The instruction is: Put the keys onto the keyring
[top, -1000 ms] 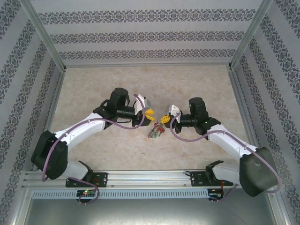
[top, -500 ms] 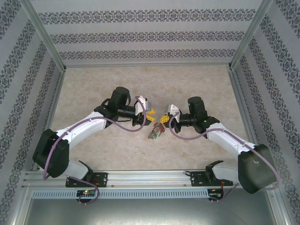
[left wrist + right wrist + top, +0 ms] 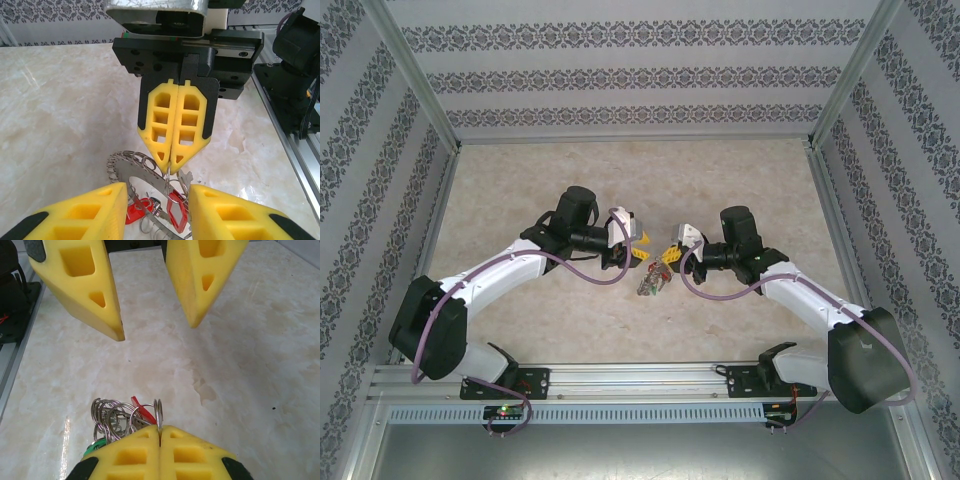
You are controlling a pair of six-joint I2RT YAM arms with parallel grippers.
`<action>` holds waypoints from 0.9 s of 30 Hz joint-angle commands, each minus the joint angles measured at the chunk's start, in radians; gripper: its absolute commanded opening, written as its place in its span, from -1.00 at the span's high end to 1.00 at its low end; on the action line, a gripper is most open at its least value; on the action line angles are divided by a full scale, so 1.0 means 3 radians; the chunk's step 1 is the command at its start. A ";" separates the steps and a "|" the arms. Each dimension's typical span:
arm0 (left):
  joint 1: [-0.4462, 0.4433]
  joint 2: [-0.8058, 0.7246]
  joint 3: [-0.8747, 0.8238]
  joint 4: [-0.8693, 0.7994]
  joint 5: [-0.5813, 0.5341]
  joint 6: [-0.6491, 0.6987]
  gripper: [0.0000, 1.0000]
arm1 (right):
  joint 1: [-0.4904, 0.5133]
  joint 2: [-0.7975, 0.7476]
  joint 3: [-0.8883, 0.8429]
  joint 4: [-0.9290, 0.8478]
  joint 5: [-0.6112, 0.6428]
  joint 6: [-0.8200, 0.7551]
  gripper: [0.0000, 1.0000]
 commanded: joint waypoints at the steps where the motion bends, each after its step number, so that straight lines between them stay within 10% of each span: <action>1: -0.0022 -0.0019 0.0039 -0.0213 0.0222 0.0144 0.24 | 0.0038 -0.0030 0.0127 0.0052 -0.0157 -0.0084 1.00; 27: -0.0148 0.0346 0.0224 -0.0412 -0.0048 0.0232 0.39 | 0.0154 0.0014 0.0158 0.0046 -0.0079 -0.0117 1.00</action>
